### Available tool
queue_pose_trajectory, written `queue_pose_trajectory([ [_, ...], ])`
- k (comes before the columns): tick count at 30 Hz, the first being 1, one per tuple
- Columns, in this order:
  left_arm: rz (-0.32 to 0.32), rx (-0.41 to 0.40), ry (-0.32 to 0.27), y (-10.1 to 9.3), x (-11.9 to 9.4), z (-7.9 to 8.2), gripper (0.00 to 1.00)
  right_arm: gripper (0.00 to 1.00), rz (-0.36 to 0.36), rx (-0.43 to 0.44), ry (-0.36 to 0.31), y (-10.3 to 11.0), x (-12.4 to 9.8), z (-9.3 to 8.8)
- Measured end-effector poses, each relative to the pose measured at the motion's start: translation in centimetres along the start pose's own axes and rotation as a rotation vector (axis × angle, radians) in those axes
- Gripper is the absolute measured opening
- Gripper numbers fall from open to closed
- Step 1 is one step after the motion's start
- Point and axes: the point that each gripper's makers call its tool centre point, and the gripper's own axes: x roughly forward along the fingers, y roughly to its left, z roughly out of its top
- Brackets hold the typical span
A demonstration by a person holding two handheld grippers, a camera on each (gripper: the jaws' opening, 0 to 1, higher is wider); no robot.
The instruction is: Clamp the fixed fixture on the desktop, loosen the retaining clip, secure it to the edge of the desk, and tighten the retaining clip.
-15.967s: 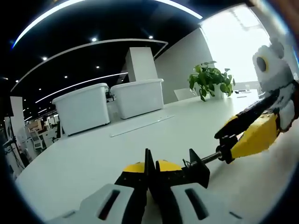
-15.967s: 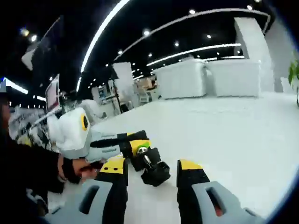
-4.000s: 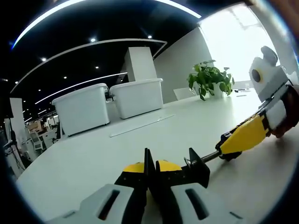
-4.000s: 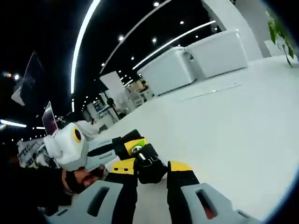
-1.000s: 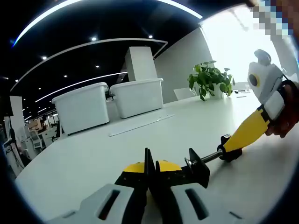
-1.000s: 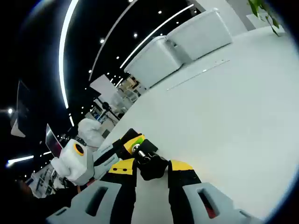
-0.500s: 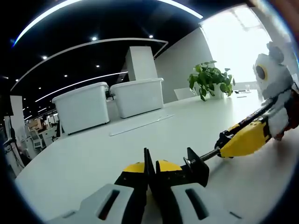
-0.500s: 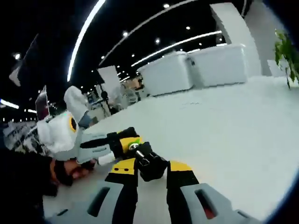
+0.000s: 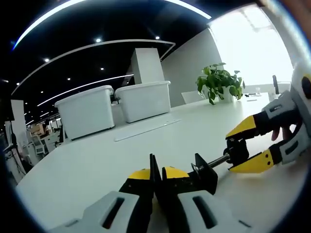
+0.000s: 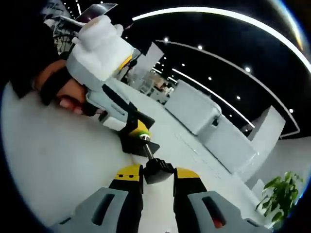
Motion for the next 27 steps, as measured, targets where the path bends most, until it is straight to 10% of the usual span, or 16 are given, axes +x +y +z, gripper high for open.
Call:
queue_pose_trajectory([
  [2,0.000,0.000,0.000,0.2,0.1,-0.1,0.07,0.21,-0.032,-0.175,-0.033,0.1,-0.2,0.8],
  [10,0.004,-0.005,0.001,0.4,0.3,-0.1,0.07,0.24,0.055,-0.066,0.012,0.6,0.0,0.0],
  [19,-0.004,-0.010,-0.001,0.0,0.3,0.0,0.07,0.34,0.254,0.767,0.068,0.7,-0.3,-0.1],
  [27,-0.011,-0.008,-0.002,-0.1,0.2,0.0,0.07,0.32,0.326,1.208,0.068,0.7,0.2,-2.1],
])
